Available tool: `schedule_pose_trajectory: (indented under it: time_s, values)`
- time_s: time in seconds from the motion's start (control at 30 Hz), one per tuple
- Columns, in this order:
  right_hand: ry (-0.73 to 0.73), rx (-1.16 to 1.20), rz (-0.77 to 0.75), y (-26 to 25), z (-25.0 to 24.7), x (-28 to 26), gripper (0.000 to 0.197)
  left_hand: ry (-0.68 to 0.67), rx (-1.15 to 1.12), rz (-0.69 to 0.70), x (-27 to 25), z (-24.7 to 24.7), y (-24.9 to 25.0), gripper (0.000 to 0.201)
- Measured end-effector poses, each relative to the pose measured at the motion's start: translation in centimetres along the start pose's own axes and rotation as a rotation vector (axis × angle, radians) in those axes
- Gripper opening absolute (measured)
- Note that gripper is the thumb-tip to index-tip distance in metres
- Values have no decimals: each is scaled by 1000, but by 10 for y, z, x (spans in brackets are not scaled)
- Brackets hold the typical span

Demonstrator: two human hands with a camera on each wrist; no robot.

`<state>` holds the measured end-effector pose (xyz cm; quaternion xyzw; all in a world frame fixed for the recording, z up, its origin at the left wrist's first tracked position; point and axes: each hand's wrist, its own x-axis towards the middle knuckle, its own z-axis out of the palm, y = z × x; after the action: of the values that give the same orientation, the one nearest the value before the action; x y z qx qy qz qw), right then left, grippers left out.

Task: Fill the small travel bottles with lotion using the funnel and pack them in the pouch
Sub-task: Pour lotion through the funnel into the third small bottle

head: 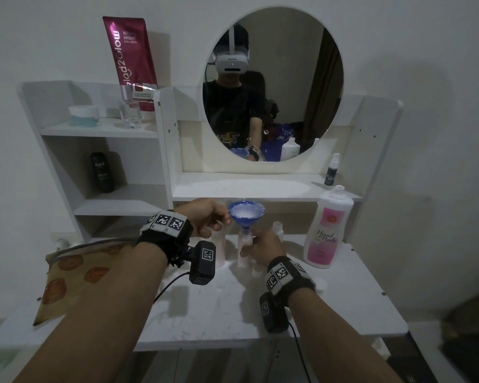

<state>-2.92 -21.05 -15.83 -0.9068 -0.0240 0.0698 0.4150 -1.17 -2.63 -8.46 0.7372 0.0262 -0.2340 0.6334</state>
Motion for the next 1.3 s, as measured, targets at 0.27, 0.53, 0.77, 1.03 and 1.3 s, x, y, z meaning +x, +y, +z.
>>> schedule_pose_trajectory:
  time_s: [0.27, 0.53, 0.77, 1.03, 1.3]
  values:
    - [-1, 39, 9, 0, 2, 1, 33, 13, 28, 19, 0, 3, 3, 12]
    - [-13, 17, 49, -3, -1, -2, 29, 16, -46, 17, -5, 1, 8, 14]
    - [-12, 49, 54, -3, -1, -3, 28, -5, -53, 16, -12, 3, 15, 16]
    - [-10, 48, 45, -2, -1, -3, 26, 32, -54, 14, -11, 0, 18, 14]
    - [-21, 47, 46, -3, -2, -4, 29, 22, -52, 5, -11, 0, 18, 15]
